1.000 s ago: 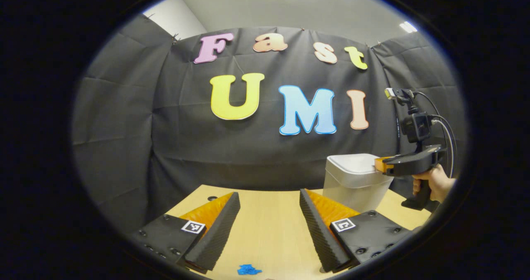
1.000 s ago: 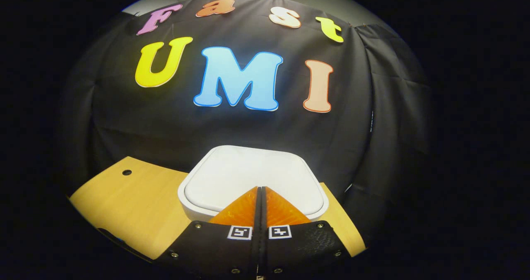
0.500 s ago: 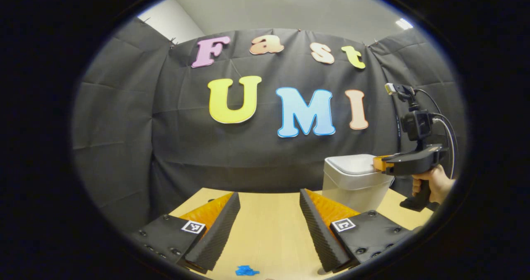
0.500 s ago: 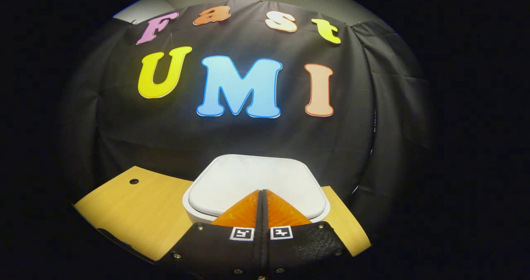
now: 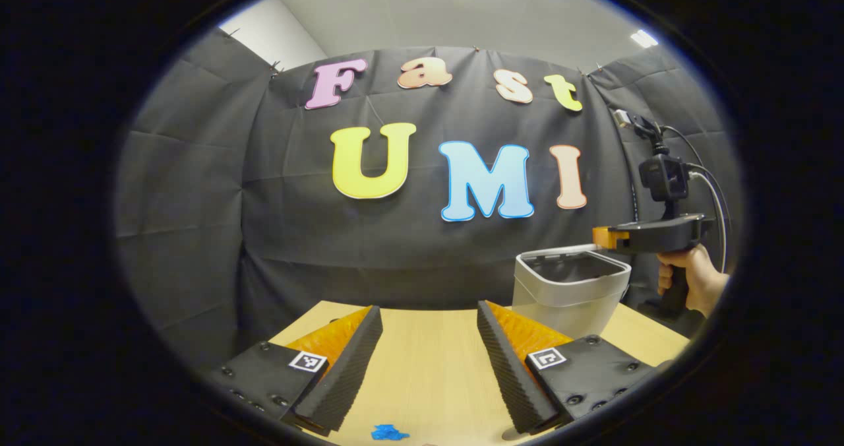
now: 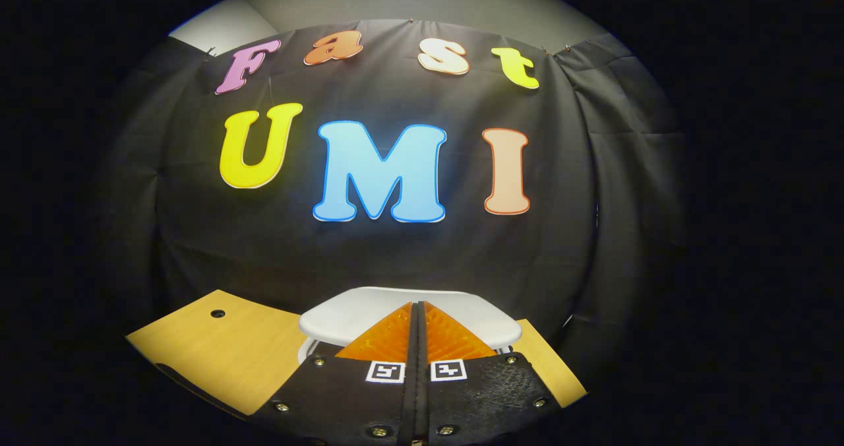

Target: Press the lid of the desktop garbage bin to open it, pick up the crumpled paper on the desktop and throw it into the bin, then pick up the pop can on the desktop and drop it into the bin, and finally close the garbage bin lid.

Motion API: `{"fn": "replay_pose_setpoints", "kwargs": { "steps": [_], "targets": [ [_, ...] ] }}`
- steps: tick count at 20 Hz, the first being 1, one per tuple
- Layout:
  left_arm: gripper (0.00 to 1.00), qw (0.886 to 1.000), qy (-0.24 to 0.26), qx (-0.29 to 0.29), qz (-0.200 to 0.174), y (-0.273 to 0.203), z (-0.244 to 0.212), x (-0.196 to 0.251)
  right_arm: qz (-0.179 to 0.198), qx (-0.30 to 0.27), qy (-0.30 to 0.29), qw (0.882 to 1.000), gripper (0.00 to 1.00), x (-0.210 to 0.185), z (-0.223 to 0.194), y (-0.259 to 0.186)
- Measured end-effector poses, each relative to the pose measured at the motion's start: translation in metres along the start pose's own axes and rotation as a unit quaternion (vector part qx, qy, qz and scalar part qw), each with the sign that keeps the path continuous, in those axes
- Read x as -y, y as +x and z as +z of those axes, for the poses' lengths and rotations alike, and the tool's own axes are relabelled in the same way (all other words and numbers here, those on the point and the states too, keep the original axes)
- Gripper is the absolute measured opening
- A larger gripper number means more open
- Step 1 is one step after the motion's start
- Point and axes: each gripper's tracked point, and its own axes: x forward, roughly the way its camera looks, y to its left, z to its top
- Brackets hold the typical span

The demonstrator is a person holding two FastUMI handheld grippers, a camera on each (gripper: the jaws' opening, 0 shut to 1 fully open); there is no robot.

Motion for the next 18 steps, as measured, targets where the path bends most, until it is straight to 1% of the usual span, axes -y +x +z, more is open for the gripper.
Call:
{"fn": "replay_pose_setpoints", "kwargs": {
  "steps": [3, 9, 13, 18],
  "targets": [
    [1.0, 1.0, 0.001, 0.0, 0.004, 0.0, 0.0, -0.004, -0.001, 0.016, 0.009, 1.0, 0.0, 0.002, 0.014, -0.001],
    [1.0, 1.0, -0.005, -0.002, 0.006, -0.001, -0.001, -0.007, 0.0, 0.037, 0.006, 0.999, 0.0, 0.0, 0.031, -0.013],
    [1.0, 1.0, -0.008, -0.005, 0.002, -0.004, -0.005, -0.004, 0.0, 0.037, -0.003, 0.999, 0.0, 0.0, 0.032, -0.022],
    [1.0, 1.0, -0.005, -0.004, -0.001, -0.005, -0.004, -0.003, 0.001, 0.042, 0.005, 0.999, 0.0, 0.002, 0.037, -0.039]
  ]
}}
